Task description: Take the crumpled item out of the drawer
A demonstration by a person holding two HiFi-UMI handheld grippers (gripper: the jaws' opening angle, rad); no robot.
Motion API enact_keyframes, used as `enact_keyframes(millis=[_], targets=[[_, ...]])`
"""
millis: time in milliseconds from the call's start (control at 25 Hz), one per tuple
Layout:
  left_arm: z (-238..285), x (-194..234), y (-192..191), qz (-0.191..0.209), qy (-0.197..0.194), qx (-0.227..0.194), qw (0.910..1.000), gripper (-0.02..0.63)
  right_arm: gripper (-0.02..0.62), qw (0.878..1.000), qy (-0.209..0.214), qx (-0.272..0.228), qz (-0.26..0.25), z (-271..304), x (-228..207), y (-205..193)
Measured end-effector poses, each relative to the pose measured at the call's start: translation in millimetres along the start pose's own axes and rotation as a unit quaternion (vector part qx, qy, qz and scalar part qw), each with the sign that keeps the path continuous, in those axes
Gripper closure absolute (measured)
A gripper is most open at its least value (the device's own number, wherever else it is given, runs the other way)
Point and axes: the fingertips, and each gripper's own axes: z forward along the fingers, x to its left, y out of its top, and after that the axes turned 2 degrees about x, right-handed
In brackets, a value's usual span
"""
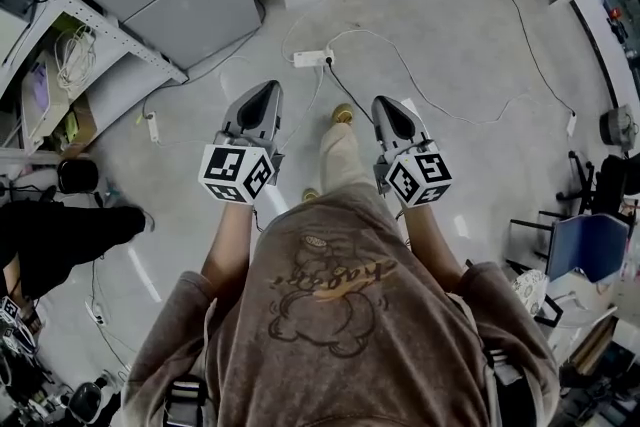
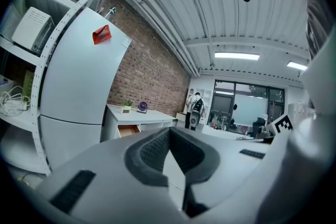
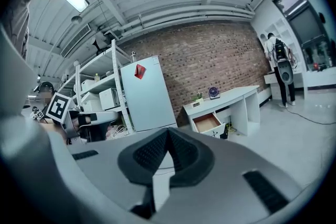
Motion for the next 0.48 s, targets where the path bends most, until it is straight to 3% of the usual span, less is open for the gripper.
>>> enact_keyframes(millis=[480], targets=[[71, 48, 20, 0.006, 0.006, 0.001, 1.0, 0.598, 0.597, 1.0, 0.025, 0.003, 0.003, 95, -41, 22]])
